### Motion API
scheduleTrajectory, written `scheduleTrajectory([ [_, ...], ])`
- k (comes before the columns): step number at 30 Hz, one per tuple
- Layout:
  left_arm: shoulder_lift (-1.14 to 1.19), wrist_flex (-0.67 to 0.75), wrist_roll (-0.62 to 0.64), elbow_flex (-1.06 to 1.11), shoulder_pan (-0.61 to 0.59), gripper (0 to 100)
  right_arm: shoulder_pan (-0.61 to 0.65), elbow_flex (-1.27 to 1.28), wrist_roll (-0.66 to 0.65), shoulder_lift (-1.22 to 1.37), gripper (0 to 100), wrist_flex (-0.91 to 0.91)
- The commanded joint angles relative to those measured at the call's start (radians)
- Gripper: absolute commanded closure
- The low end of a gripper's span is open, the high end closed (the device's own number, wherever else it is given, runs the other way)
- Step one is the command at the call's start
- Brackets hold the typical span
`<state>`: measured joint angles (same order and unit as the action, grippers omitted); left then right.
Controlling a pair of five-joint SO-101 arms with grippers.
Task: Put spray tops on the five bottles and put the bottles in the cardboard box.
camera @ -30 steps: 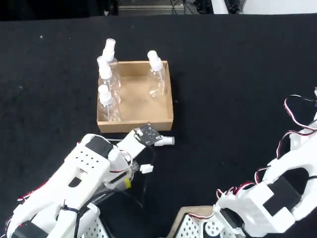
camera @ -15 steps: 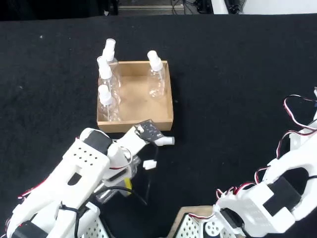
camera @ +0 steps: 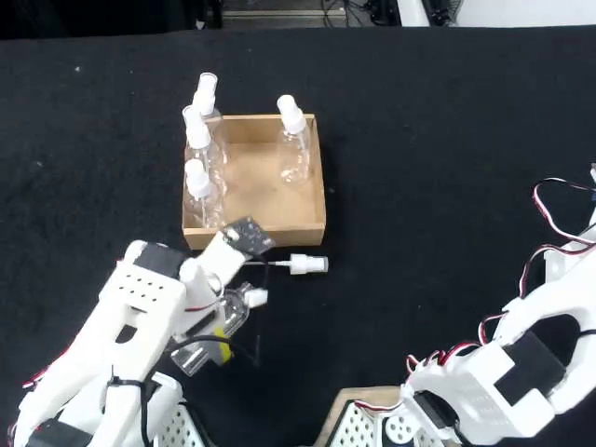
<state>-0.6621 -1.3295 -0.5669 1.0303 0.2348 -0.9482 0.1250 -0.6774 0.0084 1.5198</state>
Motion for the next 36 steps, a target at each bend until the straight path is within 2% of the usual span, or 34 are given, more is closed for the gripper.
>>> scheduleTrajectory([
  [1, -0.011, 0.012, 0.006, 0.025, -0.013, 68, 0.026, -0.056, -0.003, -0.018, 71.2, 0.006],
  [11, -0.011, 0.123, 0.005, 0.099, -0.012, 68, 0.026, -0.053, -0.009, -0.018, 71.2, 0.006],
  [13, -0.011, 0.118, 0.005, 0.096, -0.012, 73, 0.026, -0.054, -0.009, -0.018, 71.2, 0.006],
  [18, -0.011, 0.118, 0.005, 0.101, -0.012, 97, 0.026, -0.056, -0.009, -0.018, 71.2, 0.006],
  [19, -0.011, 0.118, 0.005, 0.099, -0.012, 98, 0.026, -0.056, -0.008, -0.018, 71.2, 0.006],
  [26, -0.011, 0.117, 0.005, 0.076, -0.01, 85, 0.028, -0.056, -0.005, -0.018, 71.2, 0.006],
  [30, -0.011, 0.074, 0.005, 0.058, -0.012, 74, 0.028, -0.056, -0.005, -0.018, 71.2, 0.006],
  [36, -0.011, -0.064, 0.009, -0.088, -0.019, 76, 0.028, -0.056, -0.005, -0.018, 71.2, 0.006],
])
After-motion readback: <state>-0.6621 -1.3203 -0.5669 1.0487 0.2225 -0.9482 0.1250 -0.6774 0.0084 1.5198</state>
